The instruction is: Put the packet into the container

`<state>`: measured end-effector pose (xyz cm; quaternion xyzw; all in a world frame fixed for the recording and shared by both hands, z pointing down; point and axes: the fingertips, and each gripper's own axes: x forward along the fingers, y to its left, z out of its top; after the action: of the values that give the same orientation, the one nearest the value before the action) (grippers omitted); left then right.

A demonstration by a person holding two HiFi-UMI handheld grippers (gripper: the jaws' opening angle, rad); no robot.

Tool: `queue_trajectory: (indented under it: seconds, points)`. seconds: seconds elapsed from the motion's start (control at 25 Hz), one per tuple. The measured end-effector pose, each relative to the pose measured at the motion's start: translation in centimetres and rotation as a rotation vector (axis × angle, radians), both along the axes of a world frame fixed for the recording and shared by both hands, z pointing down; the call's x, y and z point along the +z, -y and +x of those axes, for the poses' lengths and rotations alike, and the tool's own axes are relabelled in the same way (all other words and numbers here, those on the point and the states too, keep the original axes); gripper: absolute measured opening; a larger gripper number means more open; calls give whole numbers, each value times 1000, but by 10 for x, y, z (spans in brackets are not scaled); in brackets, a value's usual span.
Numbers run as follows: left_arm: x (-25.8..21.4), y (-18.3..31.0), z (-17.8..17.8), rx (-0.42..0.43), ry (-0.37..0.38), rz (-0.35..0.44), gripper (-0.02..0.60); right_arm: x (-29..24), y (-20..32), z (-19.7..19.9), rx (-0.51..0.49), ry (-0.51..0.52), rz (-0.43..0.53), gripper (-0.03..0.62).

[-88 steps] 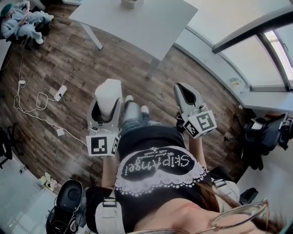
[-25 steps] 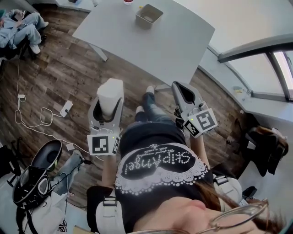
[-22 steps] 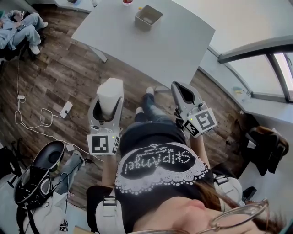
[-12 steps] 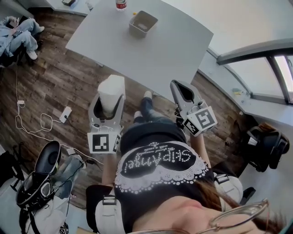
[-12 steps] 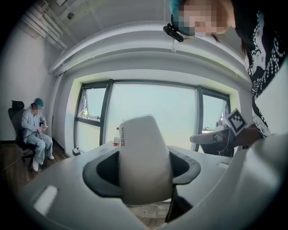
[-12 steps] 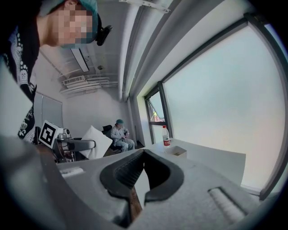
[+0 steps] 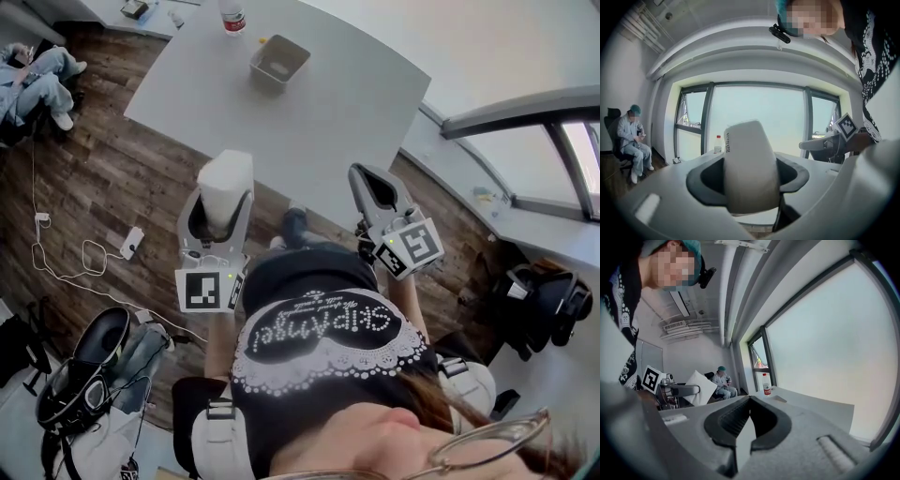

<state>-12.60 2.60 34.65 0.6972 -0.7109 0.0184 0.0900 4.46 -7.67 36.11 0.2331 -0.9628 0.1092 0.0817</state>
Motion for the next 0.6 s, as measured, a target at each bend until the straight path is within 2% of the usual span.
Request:
queue_trajectory:
  seconds: [0.6]
  points:
    - [-3, 32, 13, 10, 20, 5, 276, 0, 42, 23, 50, 23, 4, 0]
